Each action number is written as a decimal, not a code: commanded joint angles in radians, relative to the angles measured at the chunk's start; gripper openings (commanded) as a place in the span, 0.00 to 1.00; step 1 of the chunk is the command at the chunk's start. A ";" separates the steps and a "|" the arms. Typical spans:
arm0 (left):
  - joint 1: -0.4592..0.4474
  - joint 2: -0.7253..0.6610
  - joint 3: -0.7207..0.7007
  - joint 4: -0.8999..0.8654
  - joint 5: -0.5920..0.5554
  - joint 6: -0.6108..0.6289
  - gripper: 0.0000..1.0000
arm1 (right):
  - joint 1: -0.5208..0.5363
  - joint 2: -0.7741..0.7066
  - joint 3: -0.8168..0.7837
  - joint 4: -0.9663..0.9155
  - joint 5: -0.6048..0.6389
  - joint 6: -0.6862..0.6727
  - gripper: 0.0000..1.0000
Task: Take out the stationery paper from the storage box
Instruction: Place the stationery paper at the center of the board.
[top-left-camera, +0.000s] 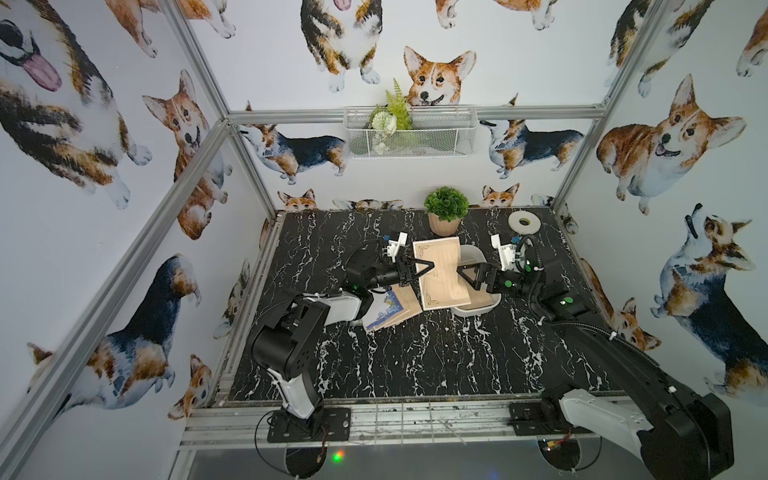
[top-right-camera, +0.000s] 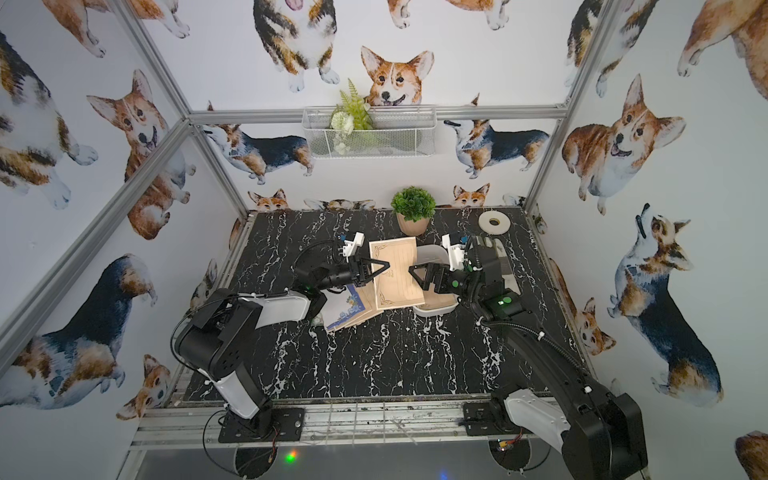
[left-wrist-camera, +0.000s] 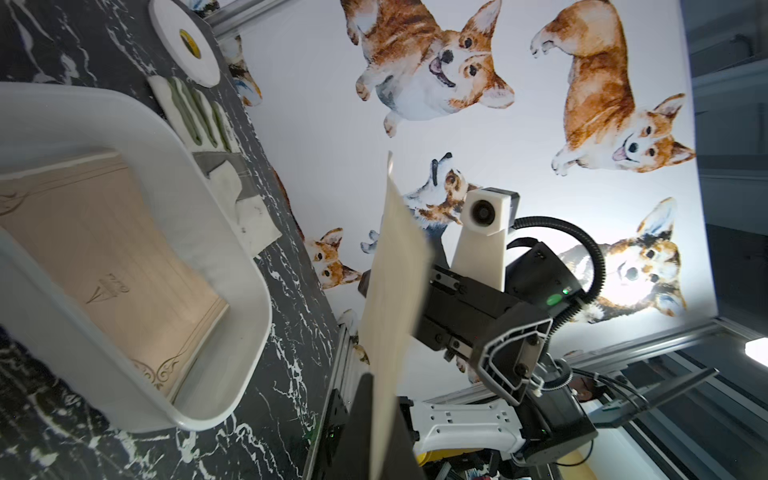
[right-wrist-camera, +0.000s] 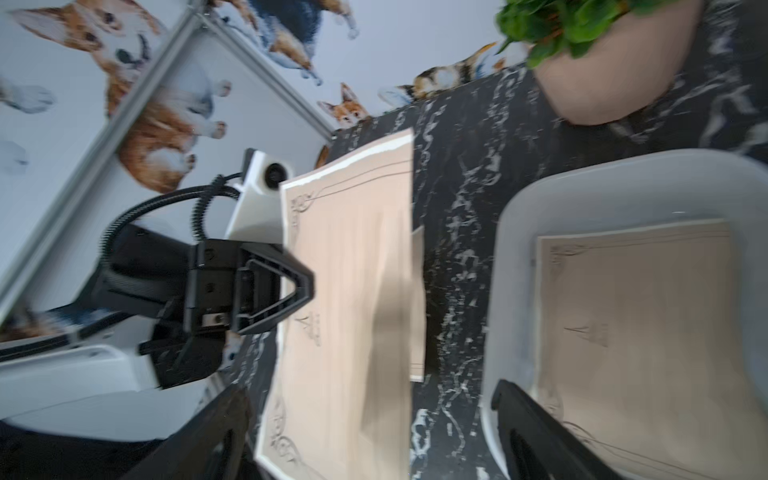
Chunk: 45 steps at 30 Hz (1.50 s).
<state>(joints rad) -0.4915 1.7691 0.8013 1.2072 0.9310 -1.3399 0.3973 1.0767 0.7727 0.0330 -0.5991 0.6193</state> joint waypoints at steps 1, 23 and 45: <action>0.002 0.031 0.011 0.215 0.036 -0.145 0.00 | -0.003 0.079 -0.010 0.271 -0.269 0.134 0.94; 0.016 0.039 0.013 0.215 0.049 -0.148 0.00 | -0.003 0.135 0.012 0.189 -0.209 0.080 0.05; 0.367 -0.092 -0.223 0.182 0.072 -0.162 0.00 | -0.003 0.143 0.116 -0.242 0.139 -0.116 0.76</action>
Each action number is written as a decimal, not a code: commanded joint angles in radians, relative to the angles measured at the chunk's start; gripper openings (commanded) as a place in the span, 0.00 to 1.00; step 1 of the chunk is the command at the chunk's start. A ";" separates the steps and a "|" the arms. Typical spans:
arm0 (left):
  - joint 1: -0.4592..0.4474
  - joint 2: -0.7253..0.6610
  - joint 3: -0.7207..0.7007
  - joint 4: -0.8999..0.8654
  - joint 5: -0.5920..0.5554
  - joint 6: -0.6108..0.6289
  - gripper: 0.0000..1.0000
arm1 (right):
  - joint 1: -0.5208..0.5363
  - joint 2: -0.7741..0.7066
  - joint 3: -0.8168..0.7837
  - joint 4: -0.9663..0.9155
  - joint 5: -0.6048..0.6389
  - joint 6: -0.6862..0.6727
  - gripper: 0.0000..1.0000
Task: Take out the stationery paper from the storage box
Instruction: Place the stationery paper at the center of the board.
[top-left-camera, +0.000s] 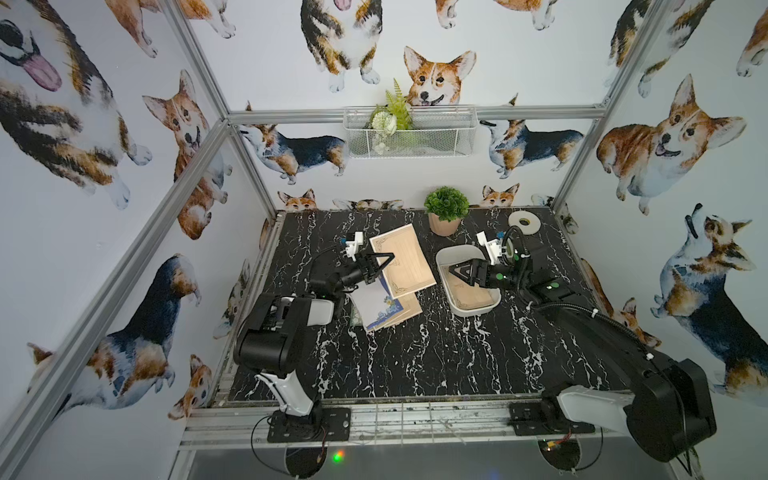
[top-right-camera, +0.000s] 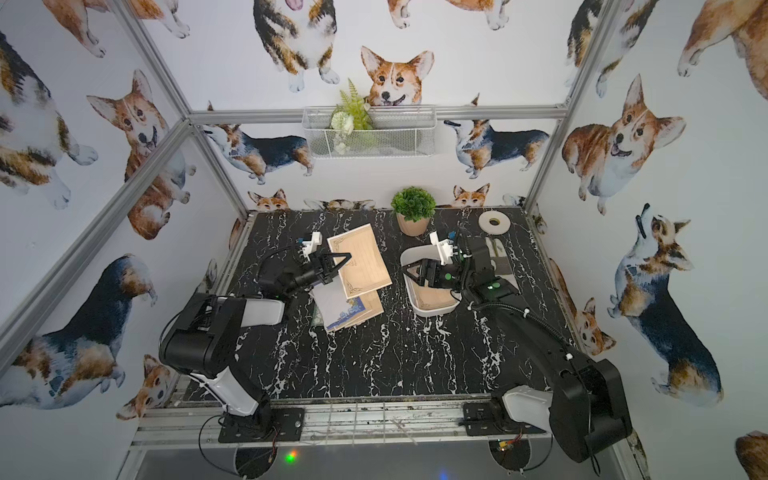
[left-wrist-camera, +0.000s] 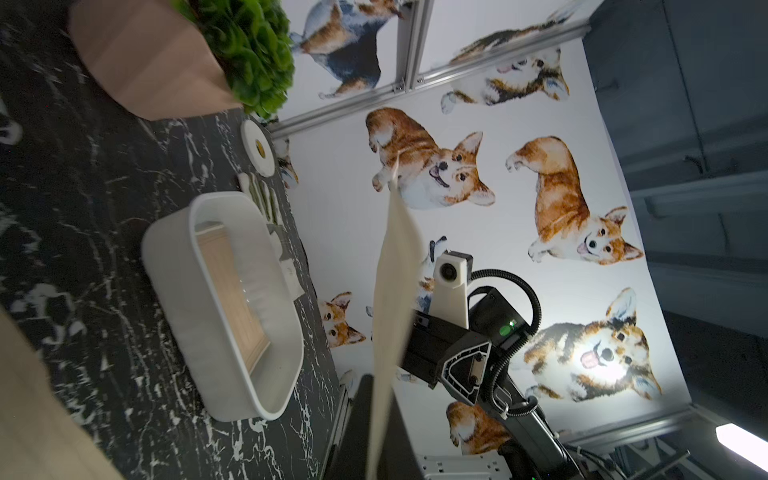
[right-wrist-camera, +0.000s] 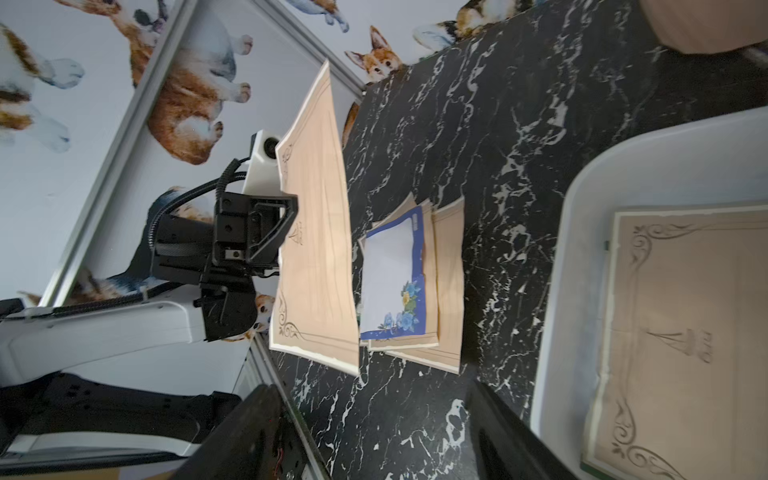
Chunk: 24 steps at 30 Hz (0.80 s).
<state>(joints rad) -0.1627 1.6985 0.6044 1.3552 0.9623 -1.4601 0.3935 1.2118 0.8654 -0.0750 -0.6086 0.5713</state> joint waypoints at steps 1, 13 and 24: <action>0.049 -0.031 -0.033 0.001 0.040 -0.023 0.00 | 0.001 0.017 0.032 -0.160 0.171 -0.077 0.76; 0.033 -0.511 0.174 -1.614 -0.603 0.863 0.00 | 0.002 0.165 0.111 -0.357 0.417 -0.147 0.75; 0.049 -0.379 0.065 -1.419 -0.524 0.798 0.00 | 0.008 0.409 0.202 -0.404 0.637 -0.204 0.73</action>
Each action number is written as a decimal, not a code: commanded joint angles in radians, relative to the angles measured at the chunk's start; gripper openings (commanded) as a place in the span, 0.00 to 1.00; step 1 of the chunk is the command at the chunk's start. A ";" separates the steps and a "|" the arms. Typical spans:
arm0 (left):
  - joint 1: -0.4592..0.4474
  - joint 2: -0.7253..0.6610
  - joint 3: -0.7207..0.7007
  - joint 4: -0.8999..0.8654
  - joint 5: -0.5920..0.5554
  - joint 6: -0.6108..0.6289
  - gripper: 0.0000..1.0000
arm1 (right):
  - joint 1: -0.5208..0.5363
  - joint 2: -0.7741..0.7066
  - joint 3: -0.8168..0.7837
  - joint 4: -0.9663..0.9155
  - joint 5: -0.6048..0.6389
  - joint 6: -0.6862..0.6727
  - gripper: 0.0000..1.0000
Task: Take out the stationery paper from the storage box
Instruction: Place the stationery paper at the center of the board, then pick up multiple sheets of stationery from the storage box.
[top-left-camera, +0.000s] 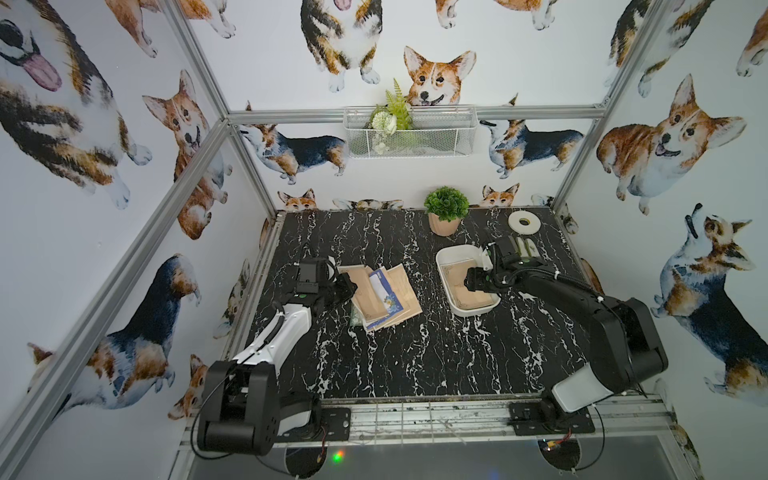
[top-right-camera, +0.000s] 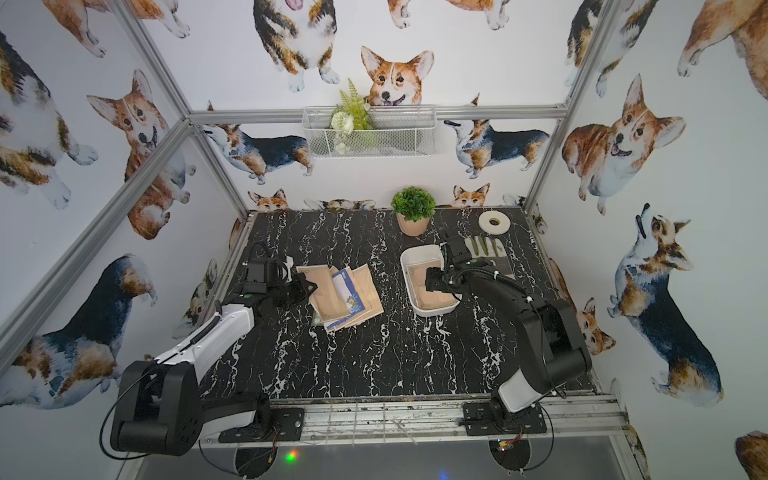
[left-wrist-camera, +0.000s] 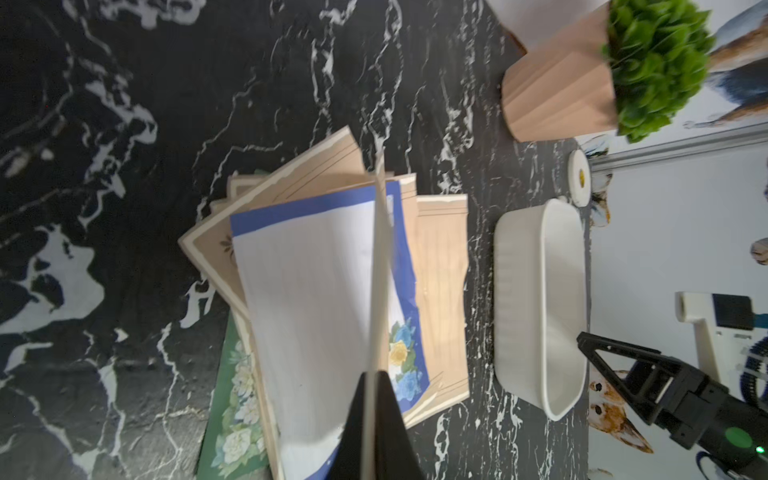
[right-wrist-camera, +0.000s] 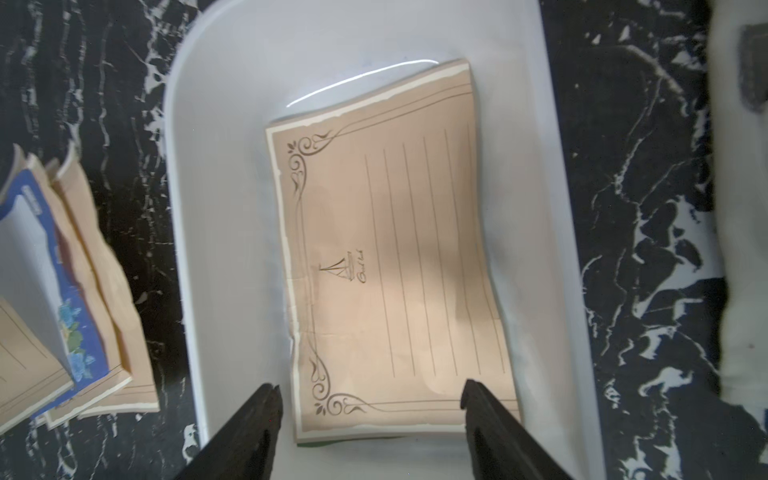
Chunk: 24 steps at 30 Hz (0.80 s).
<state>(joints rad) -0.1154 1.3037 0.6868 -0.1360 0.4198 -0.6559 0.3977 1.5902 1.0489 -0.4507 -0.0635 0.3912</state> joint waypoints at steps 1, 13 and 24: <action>0.000 0.028 -0.022 0.080 0.017 -0.006 0.00 | 0.006 0.044 0.026 -0.028 0.115 -0.028 0.74; 0.000 -0.029 0.020 -0.180 -0.312 0.011 0.71 | 0.007 0.241 0.105 -0.046 0.166 -0.067 0.72; 0.001 -0.217 -0.021 -0.260 -0.517 -0.042 0.79 | 0.007 0.268 0.073 -0.026 0.163 -0.057 0.41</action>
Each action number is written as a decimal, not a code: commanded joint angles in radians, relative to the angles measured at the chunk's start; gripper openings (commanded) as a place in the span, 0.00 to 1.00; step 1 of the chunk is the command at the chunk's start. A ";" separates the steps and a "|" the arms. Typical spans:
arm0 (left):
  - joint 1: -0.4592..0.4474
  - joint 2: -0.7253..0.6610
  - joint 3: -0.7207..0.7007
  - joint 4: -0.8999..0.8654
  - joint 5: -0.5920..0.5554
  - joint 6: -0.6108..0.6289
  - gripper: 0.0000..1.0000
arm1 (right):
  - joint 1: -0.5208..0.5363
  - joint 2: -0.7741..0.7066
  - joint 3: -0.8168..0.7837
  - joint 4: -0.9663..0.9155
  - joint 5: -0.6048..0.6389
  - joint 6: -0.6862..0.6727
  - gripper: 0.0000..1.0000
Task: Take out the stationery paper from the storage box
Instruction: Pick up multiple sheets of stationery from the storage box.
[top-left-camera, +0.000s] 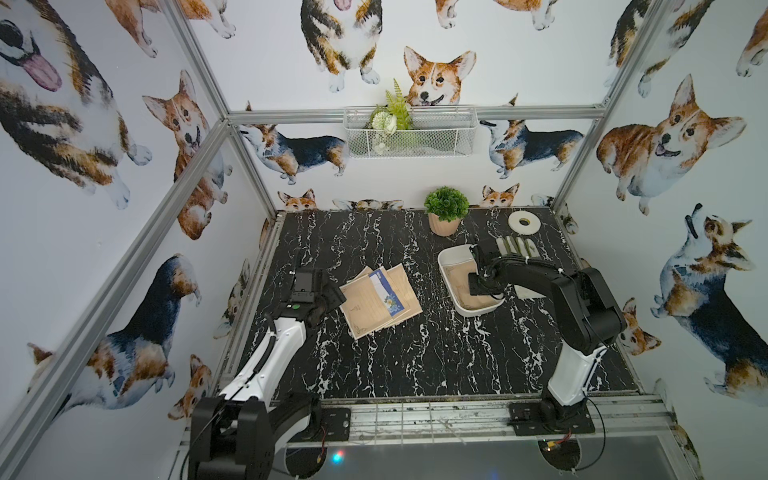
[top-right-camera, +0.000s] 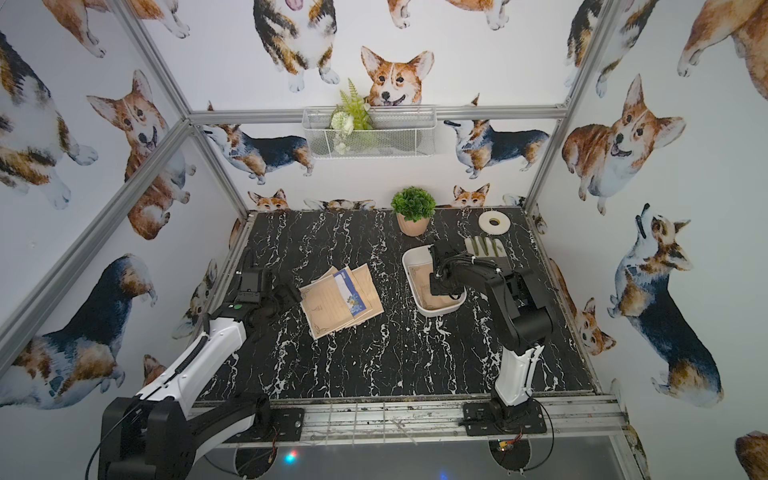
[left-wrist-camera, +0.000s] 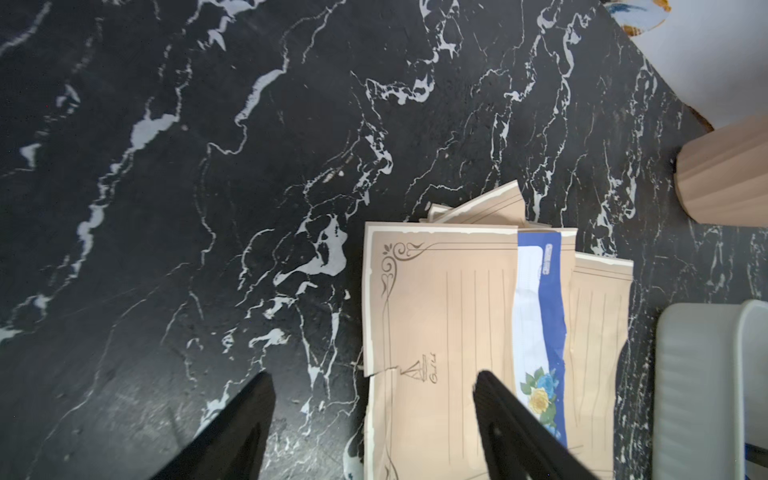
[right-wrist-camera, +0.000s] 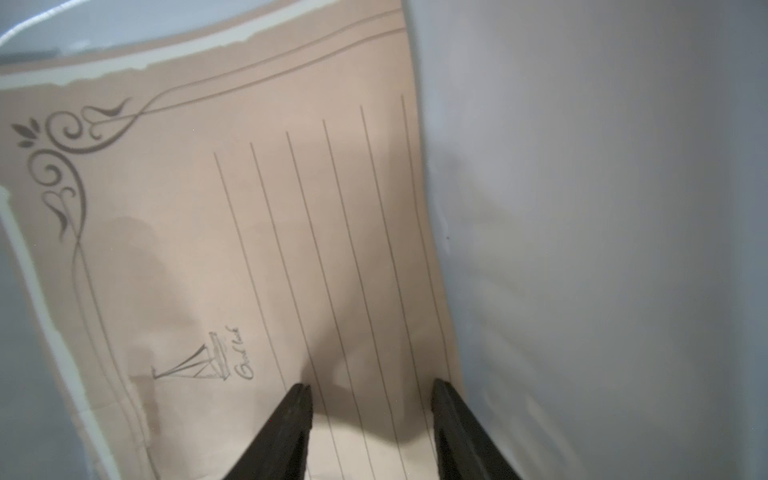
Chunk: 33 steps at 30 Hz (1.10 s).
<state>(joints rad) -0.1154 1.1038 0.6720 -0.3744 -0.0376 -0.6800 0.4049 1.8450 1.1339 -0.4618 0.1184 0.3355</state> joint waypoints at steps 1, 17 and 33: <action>0.001 -0.014 -0.004 -0.022 -0.057 -0.018 0.79 | 0.000 0.014 -0.012 -0.017 -0.022 -0.001 0.37; 0.002 -0.012 -0.015 -0.006 -0.029 -0.023 0.79 | 0.002 -0.101 0.027 -0.048 -0.075 -0.017 0.00; 0.001 -0.037 -0.030 0.040 0.025 -0.020 0.79 | 0.012 -0.204 0.036 -0.071 0.040 -0.006 0.00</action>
<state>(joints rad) -0.1154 1.0809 0.6464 -0.3664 -0.0322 -0.6956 0.4088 1.6752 1.1717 -0.5152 0.0757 0.3180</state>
